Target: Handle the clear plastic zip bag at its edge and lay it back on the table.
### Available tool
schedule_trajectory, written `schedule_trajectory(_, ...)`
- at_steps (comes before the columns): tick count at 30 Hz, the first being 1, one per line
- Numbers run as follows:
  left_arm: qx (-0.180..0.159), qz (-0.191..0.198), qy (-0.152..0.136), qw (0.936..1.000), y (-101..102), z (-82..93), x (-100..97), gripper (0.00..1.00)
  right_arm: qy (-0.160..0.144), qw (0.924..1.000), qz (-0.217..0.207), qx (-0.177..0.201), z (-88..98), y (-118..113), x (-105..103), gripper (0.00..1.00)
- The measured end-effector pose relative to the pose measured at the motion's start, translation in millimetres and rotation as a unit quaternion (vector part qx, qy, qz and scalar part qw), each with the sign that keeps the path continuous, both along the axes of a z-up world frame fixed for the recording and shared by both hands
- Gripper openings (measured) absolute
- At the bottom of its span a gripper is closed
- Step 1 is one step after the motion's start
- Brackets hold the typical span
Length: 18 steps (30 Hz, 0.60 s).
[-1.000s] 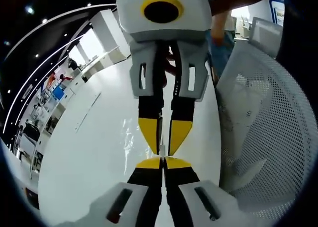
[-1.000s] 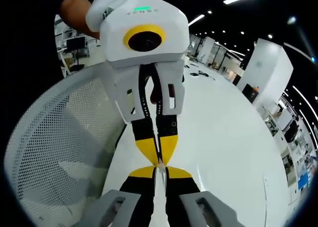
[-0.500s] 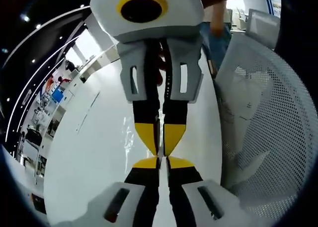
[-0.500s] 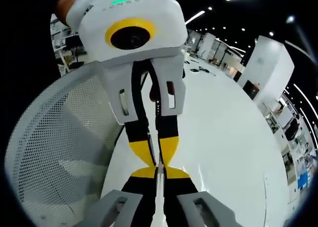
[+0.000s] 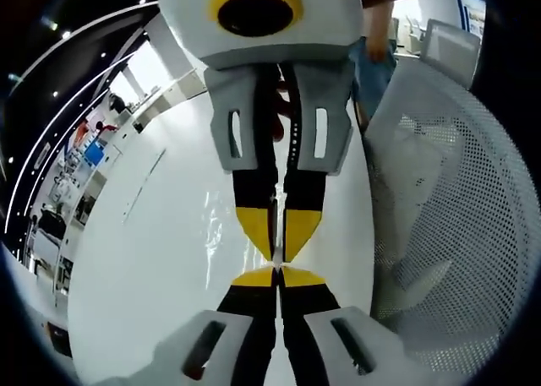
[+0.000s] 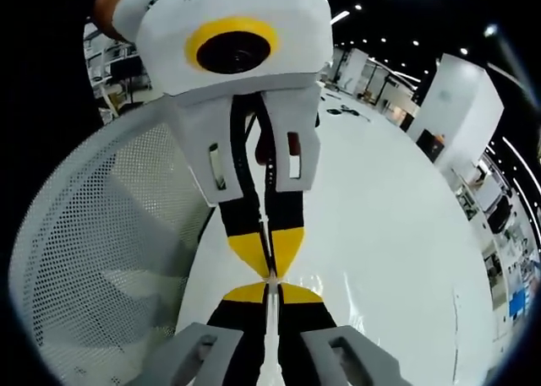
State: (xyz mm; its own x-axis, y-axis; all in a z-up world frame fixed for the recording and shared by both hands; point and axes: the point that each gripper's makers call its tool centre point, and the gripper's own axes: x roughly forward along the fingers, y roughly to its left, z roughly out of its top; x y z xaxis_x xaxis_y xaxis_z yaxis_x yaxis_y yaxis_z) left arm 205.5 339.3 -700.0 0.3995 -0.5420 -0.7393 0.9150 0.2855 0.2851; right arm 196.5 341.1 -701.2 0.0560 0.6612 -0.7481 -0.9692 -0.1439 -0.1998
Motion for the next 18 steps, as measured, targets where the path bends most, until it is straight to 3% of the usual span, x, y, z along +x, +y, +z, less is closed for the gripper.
schedule_trajectory(12,-0.002,0.008,0.014,0.9999,4,-3.6,-0.2,0.00,0.005,0.9998,-0.015,-0.009,-4.7,-12,1,0.00)
schedule_trajectory(15,0.017,-0.007,-0.013,0.9998,3,-2.9,3.6,0.00,0.002,0.9998,-0.019,-0.010,-3.8,-12,2,0.00)
schedule_trajectory(18,0.025,-0.006,-0.016,0.9995,4,-4.4,3.8,0.00,0.004,0.9997,-0.023,-0.012,-4.4,-12,3,0.00)
